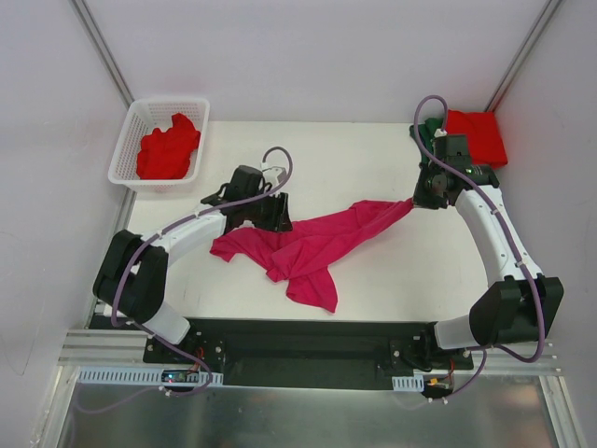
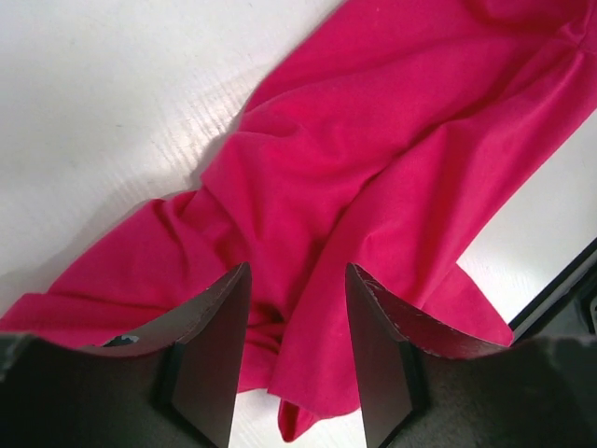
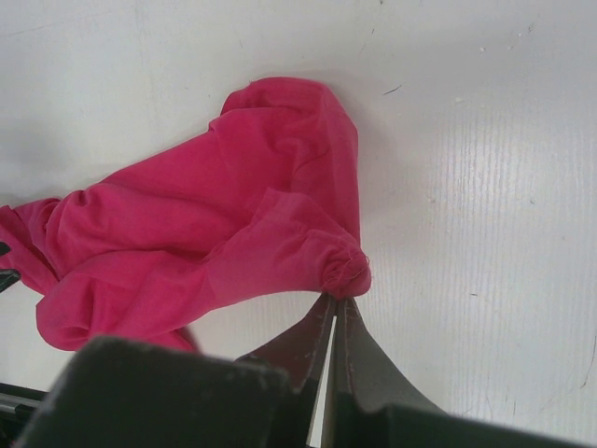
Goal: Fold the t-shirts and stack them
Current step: Flatten out the tshirt
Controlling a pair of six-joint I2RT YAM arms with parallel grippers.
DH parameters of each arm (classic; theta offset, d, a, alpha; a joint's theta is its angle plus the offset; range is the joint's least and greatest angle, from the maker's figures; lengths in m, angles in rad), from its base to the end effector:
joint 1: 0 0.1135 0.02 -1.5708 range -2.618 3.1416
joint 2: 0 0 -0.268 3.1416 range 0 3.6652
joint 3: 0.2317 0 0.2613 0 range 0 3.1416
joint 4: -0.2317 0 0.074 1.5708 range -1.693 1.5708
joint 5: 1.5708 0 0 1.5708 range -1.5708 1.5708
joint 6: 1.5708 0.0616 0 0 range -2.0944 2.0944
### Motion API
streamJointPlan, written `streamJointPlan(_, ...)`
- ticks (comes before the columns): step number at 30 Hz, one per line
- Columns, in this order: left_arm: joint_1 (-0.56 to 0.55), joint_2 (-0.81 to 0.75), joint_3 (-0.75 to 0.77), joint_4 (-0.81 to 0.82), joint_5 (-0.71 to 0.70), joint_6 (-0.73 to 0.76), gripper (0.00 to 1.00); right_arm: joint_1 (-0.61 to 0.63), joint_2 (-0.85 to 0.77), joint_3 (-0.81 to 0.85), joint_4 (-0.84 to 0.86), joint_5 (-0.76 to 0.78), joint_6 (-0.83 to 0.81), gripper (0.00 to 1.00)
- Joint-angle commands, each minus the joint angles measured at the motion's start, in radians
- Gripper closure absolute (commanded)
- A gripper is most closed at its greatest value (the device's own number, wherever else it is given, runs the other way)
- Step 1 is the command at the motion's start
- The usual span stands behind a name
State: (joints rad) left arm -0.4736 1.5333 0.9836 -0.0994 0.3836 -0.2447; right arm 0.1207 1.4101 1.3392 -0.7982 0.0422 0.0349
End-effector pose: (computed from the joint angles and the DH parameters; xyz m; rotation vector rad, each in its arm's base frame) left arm 0.3122 -0.1859 0.2204 0.4786 2.2389 -0.8120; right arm 0.3205 0.0363 0.3164 -0.0858 2.4374 0.0181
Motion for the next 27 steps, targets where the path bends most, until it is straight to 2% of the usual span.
streamJointPlan(1,-0.022,0.031,-0.011,0.066,-0.017,-0.01,0.56,0.007,-0.023,0.035,-0.007,0.019,-0.015,0.99)
streamJointPlan(8,-0.025,0.053,-0.026,0.075,-0.029,0.004,0.6,0.007,-0.025,0.029,-0.006,0.021,-0.015,0.99)
streamJointPlan(27,-0.025,0.128,-0.036,0.096,-0.054,0.016,0.62,0.004,-0.025,0.031,-0.01,0.025,-0.021,0.99)
